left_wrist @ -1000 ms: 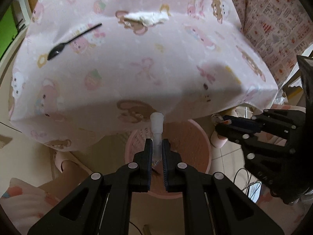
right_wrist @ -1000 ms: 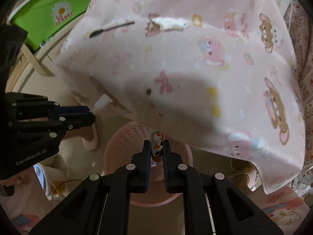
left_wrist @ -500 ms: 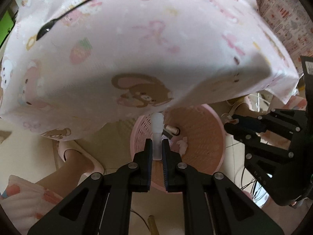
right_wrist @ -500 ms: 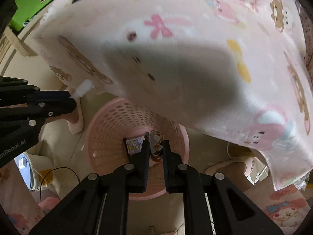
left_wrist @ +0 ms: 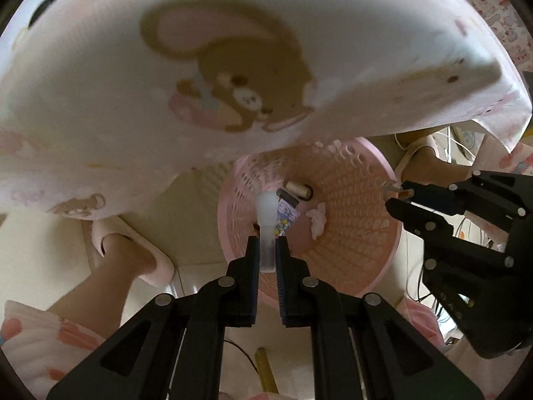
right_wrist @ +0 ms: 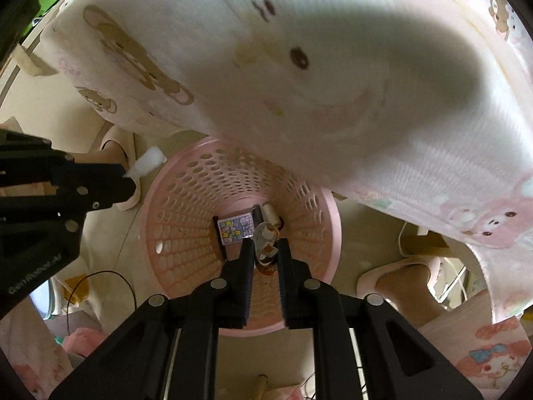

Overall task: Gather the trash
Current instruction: 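Open both tools to drop the tube and bottle into the basket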

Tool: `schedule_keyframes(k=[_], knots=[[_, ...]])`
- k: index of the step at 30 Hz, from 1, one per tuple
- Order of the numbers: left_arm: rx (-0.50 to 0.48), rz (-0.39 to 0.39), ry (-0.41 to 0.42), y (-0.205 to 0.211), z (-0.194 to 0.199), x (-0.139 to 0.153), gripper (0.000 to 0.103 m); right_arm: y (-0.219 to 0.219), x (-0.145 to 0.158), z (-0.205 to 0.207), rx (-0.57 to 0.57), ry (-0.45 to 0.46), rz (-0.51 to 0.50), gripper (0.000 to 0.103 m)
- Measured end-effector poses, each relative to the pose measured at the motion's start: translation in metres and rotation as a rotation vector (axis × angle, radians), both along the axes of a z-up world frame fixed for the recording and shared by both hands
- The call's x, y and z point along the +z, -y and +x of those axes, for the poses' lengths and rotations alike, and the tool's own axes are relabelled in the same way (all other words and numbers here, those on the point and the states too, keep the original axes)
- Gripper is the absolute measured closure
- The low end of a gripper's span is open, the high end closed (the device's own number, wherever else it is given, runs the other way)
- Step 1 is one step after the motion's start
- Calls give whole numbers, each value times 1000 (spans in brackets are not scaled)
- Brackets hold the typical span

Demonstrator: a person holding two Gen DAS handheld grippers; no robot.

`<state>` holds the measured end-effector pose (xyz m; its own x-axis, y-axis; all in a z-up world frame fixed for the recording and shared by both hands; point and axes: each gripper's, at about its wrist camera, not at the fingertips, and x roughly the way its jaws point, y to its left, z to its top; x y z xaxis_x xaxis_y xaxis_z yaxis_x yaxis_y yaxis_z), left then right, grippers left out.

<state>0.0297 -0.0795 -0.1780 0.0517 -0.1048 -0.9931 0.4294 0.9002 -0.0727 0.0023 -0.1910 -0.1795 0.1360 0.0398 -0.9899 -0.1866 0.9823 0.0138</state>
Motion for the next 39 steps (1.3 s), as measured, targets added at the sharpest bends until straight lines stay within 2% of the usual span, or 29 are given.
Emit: schedule_keyframes(k=[11, 16, 18, 20, 22, 30, 33, 36, 39], knots=[[68, -75, -179, -10, 3, -26, 94, 23, -1, 4, -118, -77, 142, 82], [88, -96, -205, -10, 6, -30, 94, 30, -1, 5, -154, -99, 191, 80], [88, -103, -200, -11, 7, -28, 89, 33, 0, 5, -168, -104, 209, 75], [82, -100, -181, -11, 7, -24, 81, 33, 1, 5, -173, -96, 211, 62], [77, -94, -152, -10, 8, -19, 80, 33, 4, 4, -176, -83, 208, 51], [124, -109, -2, -22, 16, 17, 78, 42, 21, 5, -210, -50, 249, 50], [131, -108, 89, -28, 17, 36, 77, 50, 41, 3, -237, 23, 269, 50], [151, -151, 144, -33, 20, 54, 75, 58, 61, 1, -251, 100, 271, 50], [187, -175, 206, -41, 24, 69, 75, 61, 88, -6, -246, 219, 208, 50]])
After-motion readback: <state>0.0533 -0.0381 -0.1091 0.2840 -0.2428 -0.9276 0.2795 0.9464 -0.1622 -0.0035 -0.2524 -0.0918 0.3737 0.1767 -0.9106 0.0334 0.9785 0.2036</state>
